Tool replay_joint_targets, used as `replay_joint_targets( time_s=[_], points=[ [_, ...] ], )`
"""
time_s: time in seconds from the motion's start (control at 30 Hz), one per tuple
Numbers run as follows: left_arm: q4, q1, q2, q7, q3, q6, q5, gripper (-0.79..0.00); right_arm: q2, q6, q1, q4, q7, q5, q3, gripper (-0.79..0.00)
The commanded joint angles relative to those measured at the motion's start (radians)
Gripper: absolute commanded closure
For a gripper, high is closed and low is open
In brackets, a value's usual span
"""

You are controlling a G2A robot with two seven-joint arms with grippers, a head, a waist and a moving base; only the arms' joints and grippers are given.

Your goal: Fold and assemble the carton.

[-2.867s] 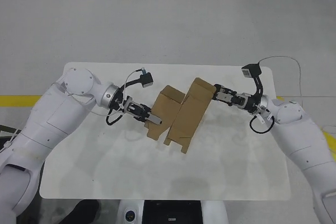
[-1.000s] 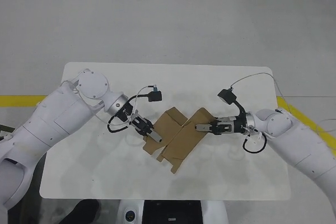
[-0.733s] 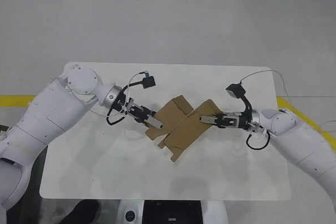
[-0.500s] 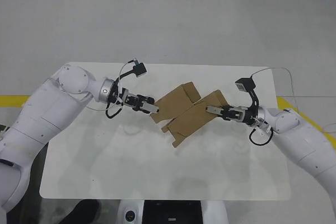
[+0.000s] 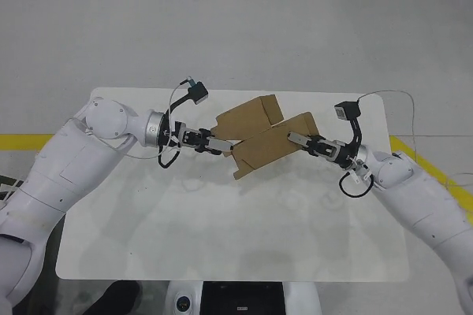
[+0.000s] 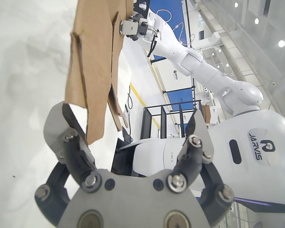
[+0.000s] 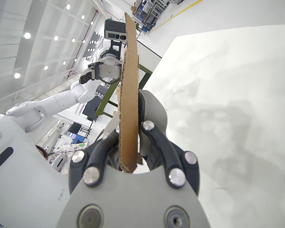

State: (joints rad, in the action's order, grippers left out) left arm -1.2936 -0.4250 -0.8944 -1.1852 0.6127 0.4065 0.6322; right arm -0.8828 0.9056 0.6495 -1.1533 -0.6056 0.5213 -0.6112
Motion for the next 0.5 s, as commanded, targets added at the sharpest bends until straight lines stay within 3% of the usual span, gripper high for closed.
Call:
replay_joint_targets(
  time_s=[0.0, 0.47],
  points=[
    [-0.002, -0.011, 0.004, 0.006, 0.016, -0.011, -0.007, -0.785, -0.004, -0.007, 0.005, 0.0, 0.01, -0.021, -0.008, 0.0],
    [-0.043, -0.07, 0.017, -0.021, 0.118, -0.05, 0.025, -0.785, -0.028, -0.047, 0.041, 0.012, 0.06, -0.123, -0.066, 0.0]
  ],
)
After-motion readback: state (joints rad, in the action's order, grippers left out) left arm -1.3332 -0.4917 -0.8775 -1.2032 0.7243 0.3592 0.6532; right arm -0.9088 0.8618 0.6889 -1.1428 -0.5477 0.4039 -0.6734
